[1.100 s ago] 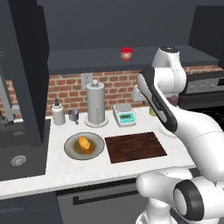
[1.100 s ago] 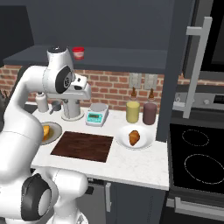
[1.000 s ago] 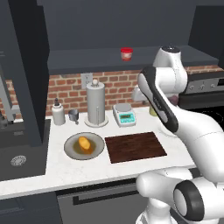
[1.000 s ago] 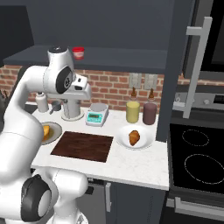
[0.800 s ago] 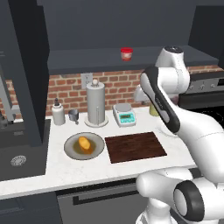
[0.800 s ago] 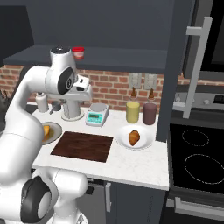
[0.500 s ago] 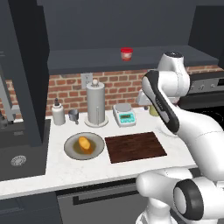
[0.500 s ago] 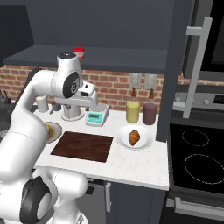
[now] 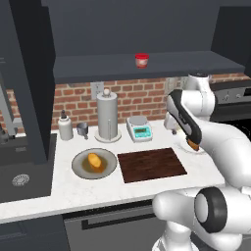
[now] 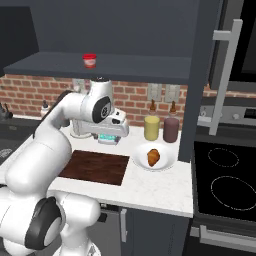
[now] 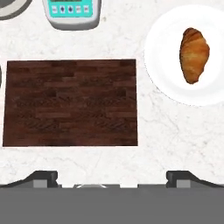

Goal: From the different types of pastries on the counter, select a croissant and place it on the cutting board. Then retrieve a jar of jam from the cabinet and place it alongside the croissant on the cutting board.

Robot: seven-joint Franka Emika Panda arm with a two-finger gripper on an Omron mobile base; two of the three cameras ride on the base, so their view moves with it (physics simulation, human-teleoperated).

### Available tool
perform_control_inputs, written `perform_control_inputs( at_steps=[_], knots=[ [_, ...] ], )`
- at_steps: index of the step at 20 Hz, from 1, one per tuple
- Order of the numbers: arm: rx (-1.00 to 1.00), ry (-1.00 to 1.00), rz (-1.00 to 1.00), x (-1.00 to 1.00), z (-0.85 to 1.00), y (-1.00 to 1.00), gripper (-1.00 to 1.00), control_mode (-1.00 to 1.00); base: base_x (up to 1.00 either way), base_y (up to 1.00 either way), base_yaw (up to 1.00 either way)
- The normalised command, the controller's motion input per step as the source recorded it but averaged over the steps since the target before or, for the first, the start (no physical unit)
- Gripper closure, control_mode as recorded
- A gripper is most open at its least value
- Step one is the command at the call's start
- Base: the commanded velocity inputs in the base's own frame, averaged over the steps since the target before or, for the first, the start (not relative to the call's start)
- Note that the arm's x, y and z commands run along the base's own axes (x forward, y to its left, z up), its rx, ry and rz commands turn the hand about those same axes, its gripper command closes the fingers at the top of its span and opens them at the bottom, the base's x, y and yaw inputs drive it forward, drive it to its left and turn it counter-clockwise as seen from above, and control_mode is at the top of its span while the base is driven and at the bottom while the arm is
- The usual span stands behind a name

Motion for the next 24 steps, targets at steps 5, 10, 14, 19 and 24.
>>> perform_control_inputs(
  at_steps=[5, 10, 14, 19, 24],
  knots=[
    [0.00, 0.02, -0.07, 0.01, -0.43, -0.30, -1.00, -1.00, 0.00, 0.00, 0.00],
    [0.00, 0.03, -0.05, 0.02, -0.39, -0.38, -1.00, -1.00, 0.00, 0.00, 0.00],
    [0.00, 0.11, 0.00, 0.47, -0.24, -0.74, -1.00, -1.00, 0.00, 0.00, 0.00],
    [0.00, 0.17, 0.00, 0.71, -0.18, -0.55, -1.00, -1.00, 0.00, 0.00, 0.00],
    [0.00, 0.15, 0.01, 0.58, -0.14, -0.50, -1.00, -1.00, 0.00, 0.00, 0.00]
  ],
)
